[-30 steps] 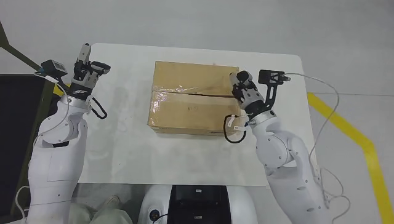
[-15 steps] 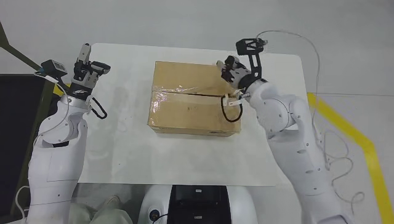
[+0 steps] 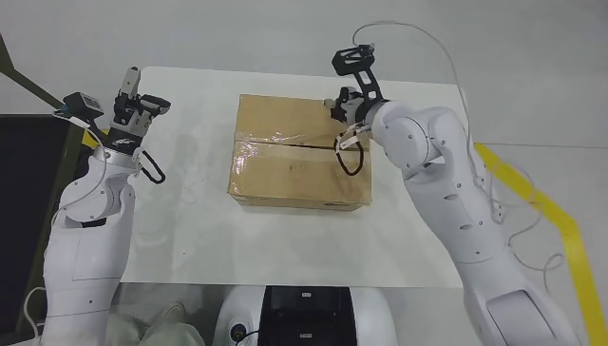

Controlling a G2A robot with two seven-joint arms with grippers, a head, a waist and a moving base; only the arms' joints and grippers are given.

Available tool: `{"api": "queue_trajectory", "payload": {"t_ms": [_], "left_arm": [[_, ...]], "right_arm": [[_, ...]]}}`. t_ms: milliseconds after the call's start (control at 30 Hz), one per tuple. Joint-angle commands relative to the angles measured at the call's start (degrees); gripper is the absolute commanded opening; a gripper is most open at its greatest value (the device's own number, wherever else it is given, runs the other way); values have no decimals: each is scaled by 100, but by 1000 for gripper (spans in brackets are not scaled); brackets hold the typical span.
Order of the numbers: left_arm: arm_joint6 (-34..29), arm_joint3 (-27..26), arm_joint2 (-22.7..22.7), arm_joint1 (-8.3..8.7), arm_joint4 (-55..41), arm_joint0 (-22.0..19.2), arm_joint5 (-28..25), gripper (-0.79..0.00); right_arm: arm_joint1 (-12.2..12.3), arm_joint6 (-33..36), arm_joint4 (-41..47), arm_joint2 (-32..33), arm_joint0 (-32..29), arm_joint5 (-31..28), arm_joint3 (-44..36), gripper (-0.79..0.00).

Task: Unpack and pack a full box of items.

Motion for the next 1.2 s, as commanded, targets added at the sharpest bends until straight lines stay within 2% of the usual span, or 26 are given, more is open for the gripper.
{"api": "queue_trajectory", "payload": {"t_ms": [0,100,267,333,500,633,900,1167], "left_arm": [[0,0,0,0,0,0,0,0],[0,0,0,0,0,0,0,0],[0,0,0,0,0,0,0,0],[0,0,0,0,0,0,0,0],[0,0,0,0,0,0,0,0],[0,0,0,0,0,0,0,0],[0,0,0,0,0,0,0,0],[0,0,0,0,0,0,0,0]], "right_arm": [[-17,96,21,-69,113,-26,144,-517],[-46,138,75,-154,259,-41,340,-526],[-77,188,90,-250,424,-73,536,-631],[-82,207,71,-271,448,-65,544,-785],[-65,77,-31,-209,298,40,325,-785],[-24,-346,-65,-19,-94,146,-98,-785],[82,-1752,409,667,-1489,189,-1118,-785],[143,-3167,1303,1218,-2763,-410,-1595,-785]]}}
